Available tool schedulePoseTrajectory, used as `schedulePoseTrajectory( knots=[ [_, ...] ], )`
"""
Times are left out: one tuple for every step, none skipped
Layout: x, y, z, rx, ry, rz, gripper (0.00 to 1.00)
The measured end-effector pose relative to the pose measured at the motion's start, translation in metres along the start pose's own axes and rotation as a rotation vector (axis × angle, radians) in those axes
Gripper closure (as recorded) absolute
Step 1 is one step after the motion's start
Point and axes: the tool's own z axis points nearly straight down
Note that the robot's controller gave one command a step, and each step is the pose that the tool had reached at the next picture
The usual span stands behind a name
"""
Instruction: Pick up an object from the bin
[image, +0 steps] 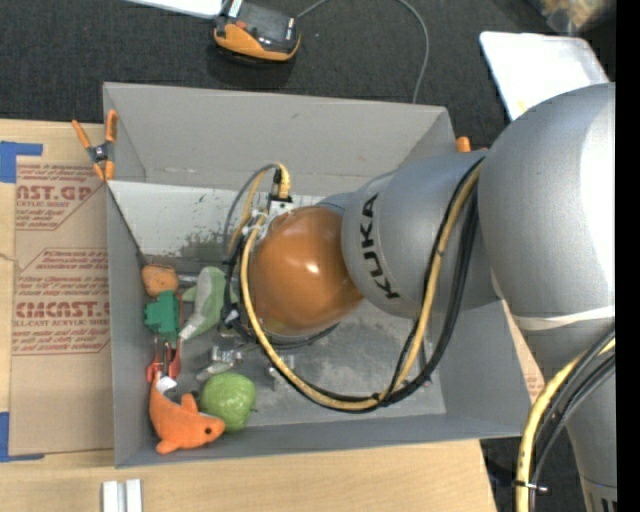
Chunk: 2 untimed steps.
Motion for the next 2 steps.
schedulePoseTrajectory(
  knots=[
    [0.0019,0.0297,0.0005,0.006,-0.004,-0.237,1.0],
    [0.0019,0.0297,0.0005,0.006,-0.004,-0.237,1.0]
  ],
)
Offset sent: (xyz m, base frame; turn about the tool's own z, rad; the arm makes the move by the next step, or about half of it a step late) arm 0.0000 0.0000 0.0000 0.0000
